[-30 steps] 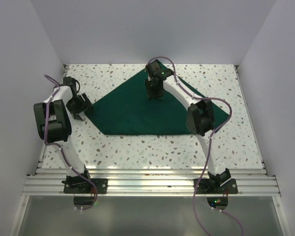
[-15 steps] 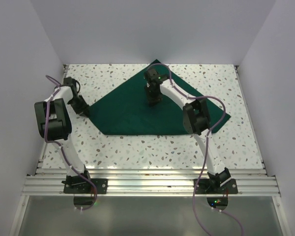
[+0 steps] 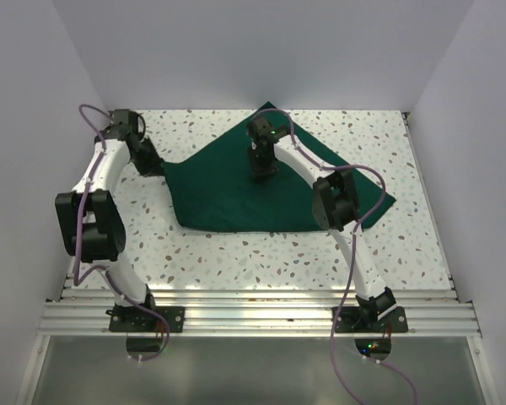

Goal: Prepare the surgical pack

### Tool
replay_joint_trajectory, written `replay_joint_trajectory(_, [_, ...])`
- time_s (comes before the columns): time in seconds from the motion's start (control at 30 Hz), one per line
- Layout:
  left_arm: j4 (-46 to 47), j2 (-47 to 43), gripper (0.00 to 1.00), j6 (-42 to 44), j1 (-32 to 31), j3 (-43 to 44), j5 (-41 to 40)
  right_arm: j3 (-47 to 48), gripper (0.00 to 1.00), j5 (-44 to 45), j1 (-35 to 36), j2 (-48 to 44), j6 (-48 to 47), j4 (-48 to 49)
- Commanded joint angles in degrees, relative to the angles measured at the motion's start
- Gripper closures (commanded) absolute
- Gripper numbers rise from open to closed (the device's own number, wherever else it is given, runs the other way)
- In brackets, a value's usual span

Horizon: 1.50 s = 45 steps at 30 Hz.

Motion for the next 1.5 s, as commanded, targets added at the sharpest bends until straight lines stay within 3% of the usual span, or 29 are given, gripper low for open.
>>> replay_joint_trajectory(0.0, [-2.1,-5.5,1.0,-5.9,-8.4,7.0,3.2,-0.6,0.66,-1.9,-0.9,3.9,0.5,-4.4])
replay_joint_trajectory(0.3, [-3.6,-1.2,1.0,-14.5,-26.6,19.2,4.3,-2.1,0.65,-12.2,-3.8,5.7,4.4,-4.6])
replay_joint_trajectory(0.6, [-3.1,10.4,1.0,-19.1,-36.2,30.6,4.4,-10.8,0.64,-24.8,-9.7,3.8,11.8,2.0])
replay_joint_trajectory(0.77, [-3.5,15.3,1.0,-20.0,-38.4,35.7,5.2,-10.3,0.64,-30.1,-11.3,4.8,13.5,3.4])
replay_joint_trajectory(1.03, [-1.6,19.4,1.0,-20.8,-39.0,36.4,5.3,-15.1,0.64,-37.1,-13.1,3.9,17.0,8.4])
replay_joint_trajectory(1.47, [2.4,25.0,1.0,-22.2,-39.0,37.4,8.0,-17.4,0.64,-39.4,-14.8,2.7,21.8,13.0])
